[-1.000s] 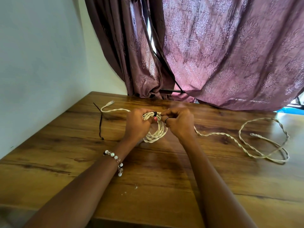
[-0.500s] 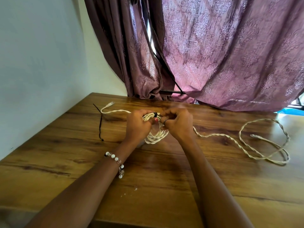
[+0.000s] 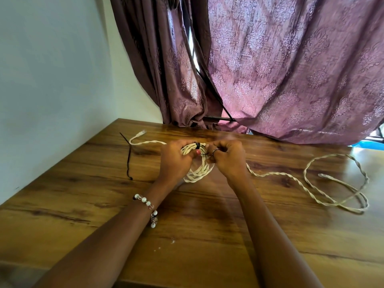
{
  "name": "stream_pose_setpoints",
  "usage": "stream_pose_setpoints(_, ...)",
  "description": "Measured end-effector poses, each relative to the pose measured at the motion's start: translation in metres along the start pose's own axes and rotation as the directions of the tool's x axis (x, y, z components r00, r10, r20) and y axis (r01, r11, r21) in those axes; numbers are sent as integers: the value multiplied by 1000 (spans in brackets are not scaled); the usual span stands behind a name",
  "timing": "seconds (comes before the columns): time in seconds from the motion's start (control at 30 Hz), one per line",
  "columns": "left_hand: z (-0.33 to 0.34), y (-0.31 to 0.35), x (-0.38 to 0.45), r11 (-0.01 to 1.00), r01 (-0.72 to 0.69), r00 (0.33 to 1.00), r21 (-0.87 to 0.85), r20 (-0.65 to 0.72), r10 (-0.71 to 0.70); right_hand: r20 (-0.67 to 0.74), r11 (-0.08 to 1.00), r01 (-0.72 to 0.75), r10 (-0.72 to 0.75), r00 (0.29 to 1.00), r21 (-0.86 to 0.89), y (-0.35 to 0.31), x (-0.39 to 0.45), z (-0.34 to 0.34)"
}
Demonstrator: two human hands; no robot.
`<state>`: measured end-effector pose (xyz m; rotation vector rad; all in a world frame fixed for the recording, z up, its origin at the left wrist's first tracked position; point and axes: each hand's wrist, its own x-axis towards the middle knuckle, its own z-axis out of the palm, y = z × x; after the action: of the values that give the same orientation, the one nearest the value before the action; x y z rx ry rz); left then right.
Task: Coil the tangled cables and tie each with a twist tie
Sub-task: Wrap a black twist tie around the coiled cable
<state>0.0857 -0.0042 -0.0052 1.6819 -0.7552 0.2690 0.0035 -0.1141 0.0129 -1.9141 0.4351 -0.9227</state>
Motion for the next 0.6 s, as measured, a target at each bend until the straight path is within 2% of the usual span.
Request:
stream_pose_setpoints(0.4, -3, 1, 0, 988, -134, 991, 76, 30, 132, 41, 1000, 28, -27, 999, -15, 2, 5, -7)
stream_pose_setpoints(0.6, -5, 0, 1, 982, -178, 984, 63, 24, 176, -7, 998, 47, -47, 999, -39, 0, 4, -5)
